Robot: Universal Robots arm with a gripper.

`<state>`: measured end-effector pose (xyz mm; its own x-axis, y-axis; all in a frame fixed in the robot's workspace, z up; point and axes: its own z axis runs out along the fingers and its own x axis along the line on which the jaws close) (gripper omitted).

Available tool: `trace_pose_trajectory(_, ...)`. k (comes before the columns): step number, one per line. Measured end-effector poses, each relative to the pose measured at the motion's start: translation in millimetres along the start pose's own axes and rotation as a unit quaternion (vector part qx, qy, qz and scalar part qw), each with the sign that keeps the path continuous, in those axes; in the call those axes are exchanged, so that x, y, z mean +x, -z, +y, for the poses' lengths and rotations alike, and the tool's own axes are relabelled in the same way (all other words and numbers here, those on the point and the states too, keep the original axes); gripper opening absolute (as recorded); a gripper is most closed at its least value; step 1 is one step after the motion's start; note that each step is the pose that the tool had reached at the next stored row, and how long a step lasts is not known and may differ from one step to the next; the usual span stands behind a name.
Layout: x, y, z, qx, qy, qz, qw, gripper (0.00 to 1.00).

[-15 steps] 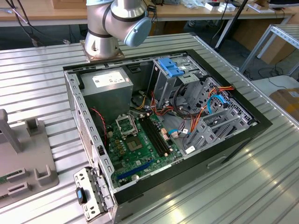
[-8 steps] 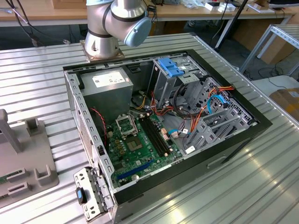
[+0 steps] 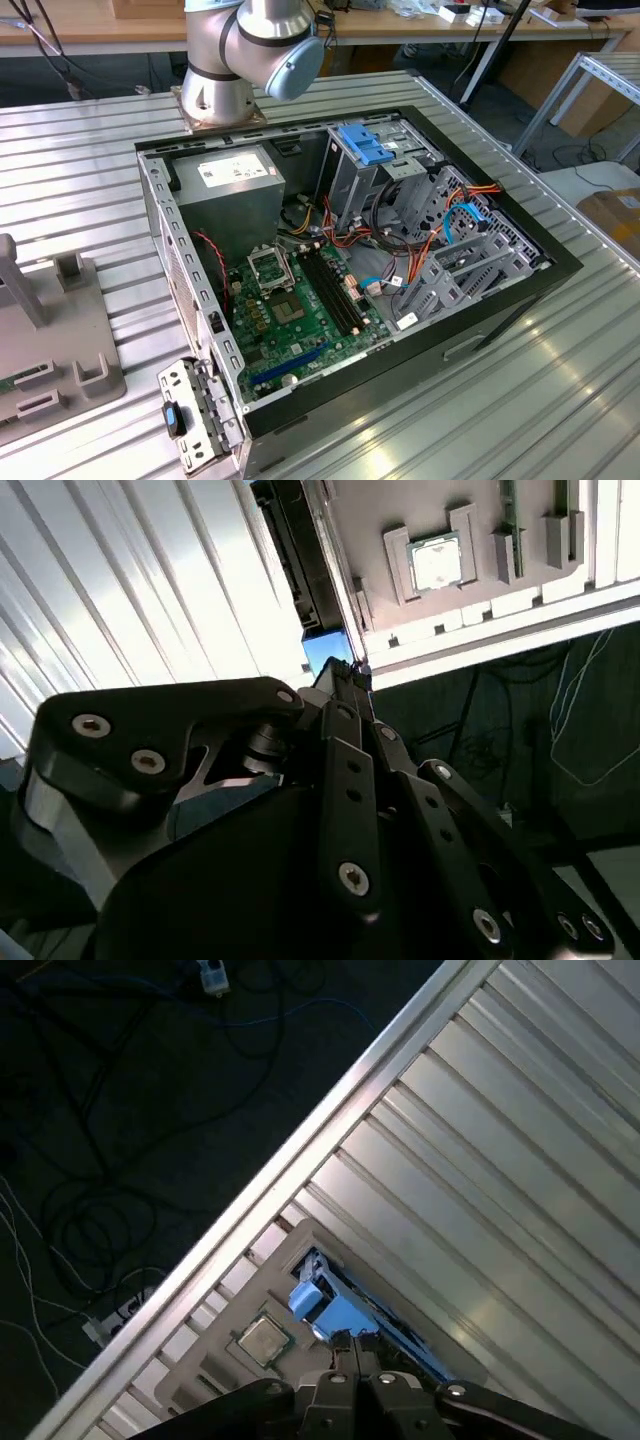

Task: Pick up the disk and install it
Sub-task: 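Pick up the disk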

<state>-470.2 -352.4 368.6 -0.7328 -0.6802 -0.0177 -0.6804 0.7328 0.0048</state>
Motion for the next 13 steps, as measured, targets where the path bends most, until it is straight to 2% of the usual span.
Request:
trace_pose_trajectory(1,0.0,-0.1,0.0,-0.0004,0.021,0.0001,0.9998,0.11)
trace_pose_trajectory(2,0.0,0.0,0.0,-0.0007,0.042,0.0002,0.9991,0.11)
trace_pose_trajectory(3,0.0,-0.1,0.0,-0.0009,0.051,0.0002,0.9987,0.11)
trace_pose_trajectory(4,0.0,-0.1,0.0,-0.0012,0.066,0.0003,0.9978,0.11)
trace_pose_trajectory(5,0.0,-0.2,0.0,-0.0016,0.091,0.0004,0.9959,0.11)
trace_pose_trajectory(6,0.0,-0.2,0.0,-0.0018,0.102,0.0005,0.9948,0.11)
trace_pose_trajectory(13,0.0,-0.2,0.0,-0.0017,0.105,0.0007,0.9945,0.11)
